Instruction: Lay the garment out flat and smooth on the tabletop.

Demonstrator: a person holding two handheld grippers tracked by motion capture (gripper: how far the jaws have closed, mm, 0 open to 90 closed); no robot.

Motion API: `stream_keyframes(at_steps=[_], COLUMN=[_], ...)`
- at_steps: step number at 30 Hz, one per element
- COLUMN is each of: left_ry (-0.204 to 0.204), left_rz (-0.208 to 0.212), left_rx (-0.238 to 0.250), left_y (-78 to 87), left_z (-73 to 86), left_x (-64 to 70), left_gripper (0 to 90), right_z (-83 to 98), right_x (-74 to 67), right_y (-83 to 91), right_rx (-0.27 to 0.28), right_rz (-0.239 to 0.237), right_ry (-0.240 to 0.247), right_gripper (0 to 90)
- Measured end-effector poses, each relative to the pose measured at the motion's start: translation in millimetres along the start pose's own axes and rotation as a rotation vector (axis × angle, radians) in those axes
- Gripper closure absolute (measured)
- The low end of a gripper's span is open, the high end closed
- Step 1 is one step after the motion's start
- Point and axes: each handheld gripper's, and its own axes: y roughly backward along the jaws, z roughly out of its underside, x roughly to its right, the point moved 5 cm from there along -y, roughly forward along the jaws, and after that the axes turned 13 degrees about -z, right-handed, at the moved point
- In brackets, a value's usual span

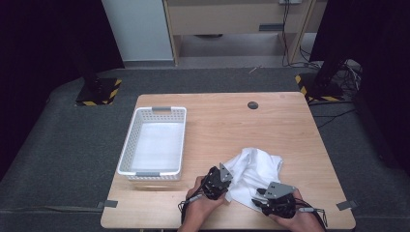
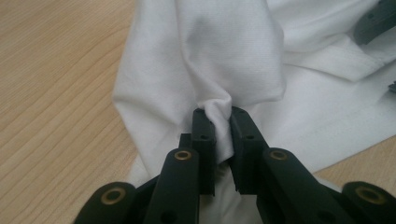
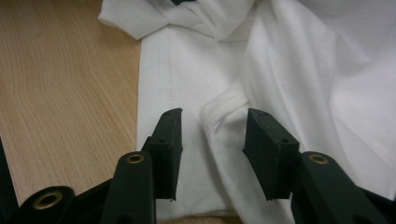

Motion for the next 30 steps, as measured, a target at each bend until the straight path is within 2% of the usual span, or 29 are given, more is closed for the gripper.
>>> stream_keyframes(at_steps=[2, 5, 8, 11, 15, 19, 23, 27, 30], left_ry=[-0.005, -0.014, -0.026, -0.035, -0.051, -0.048, -0.052, -0.055, -0.051], left_rz=[-0.001, -0.005, -0.012, -0.017, -0.015, -0.013, -0.015, -0.01, -0.003], left_rx=[-0.002, 0.001, 0.002, 0.003, -0.002, -0.001, -0.003, 0.001, 0.001], left_y=[0.0, 0.3, 0.9, 1.3, 1.0, 0.8, 0.9, 0.3, 0.4], left_z=[-0.2, 0.1, 0.6, 0.8, 0.0, -0.1, -0.3, -1.2, -1.5], left_x=[0.2, 0.5, 1.6, 2.4, 2.3, 2.2, 2.9, 4.3, 4.3], left_gripper=[82.1, 82.0, 81.8, 81.6, 81.6, 81.6, 81.3, 81.2, 80.7], right_z=[0.3, -0.3, -2.1, -5.8, -13.8, -15.1, -5.2, 6.7, 10.4], right_x=[1.3, 2.8, 6.1, 6.2, 7.7, 21.5, 42.4, 58.0, 63.5], right_y=[-0.2, 0.7, 1.5, 5.3, 19.7, 41.9, 60.7, 65.8, 62.9], right_rx=[0.003, -0.009, 0.001, 0.015, 0.079, 0.176, 0.245, 0.274, 0.261], right_rz=[-0.001, 0.008, -0.005, -0.003, -0.01, -0.01, 0.011, 0.015, 0.023], right_ry=[-0.006, 0.006, -0.02, -0.033, -0.043, -0.115, -0.204, -0.282, -0.301], right_gripper=[60.3, 72.2, 83.6, 85.1, 85.5, 85.7, 85.8, 85.9, 86.0])
